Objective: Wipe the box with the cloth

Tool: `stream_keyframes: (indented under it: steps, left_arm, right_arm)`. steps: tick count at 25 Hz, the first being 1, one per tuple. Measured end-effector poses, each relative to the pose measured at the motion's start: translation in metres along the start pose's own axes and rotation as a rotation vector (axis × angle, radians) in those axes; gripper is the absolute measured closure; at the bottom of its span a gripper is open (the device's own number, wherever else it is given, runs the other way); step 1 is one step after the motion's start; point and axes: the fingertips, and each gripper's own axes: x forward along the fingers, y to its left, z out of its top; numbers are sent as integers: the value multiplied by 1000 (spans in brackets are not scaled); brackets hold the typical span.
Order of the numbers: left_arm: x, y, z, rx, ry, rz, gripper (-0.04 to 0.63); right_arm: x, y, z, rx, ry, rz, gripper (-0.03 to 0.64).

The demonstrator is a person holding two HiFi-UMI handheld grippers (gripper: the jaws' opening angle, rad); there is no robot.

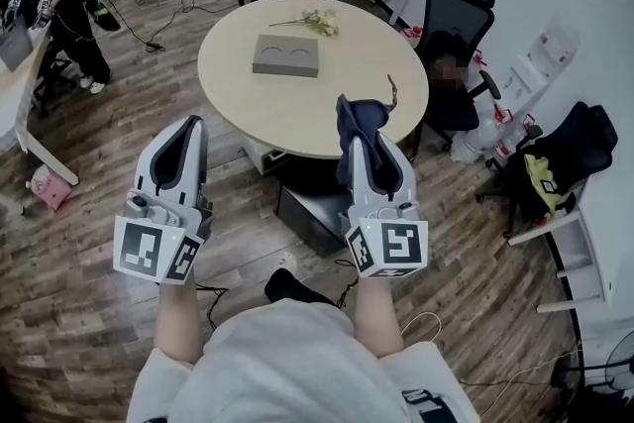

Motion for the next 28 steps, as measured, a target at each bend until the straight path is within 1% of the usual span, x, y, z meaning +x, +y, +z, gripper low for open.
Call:
stream_keyframes:
  steps: [7, 11, 15, 19, 24, 28]
  left_arm:
    - [75, 32, -10, 27, -16, 23, 588]
    - [116, 45, -24, 32, -20, 21, 588]
    - [153, 51, -39, 26, -23, 9, 588]
    - [169, 53, -49, 29, -24, 4, 588]
    - [178, 73, -61, 13, -7, 44, 588]
    - [190, 87, -69, -4, -9, 43, 588]
  right_arm:
    - [87, -32, -8, 28, -25, 37, 526]
    - [128, -47, -21, 34, -21, 62, 526]
    - [158, -64, -34, 41, -14, 73, 526]
    - [174, -75, -47, 55, -8, 77, 526]
    - [195, -76, -59, 78, 13, 92, 526]
    - [210, -75, -67, 71, 23, 92, 526]
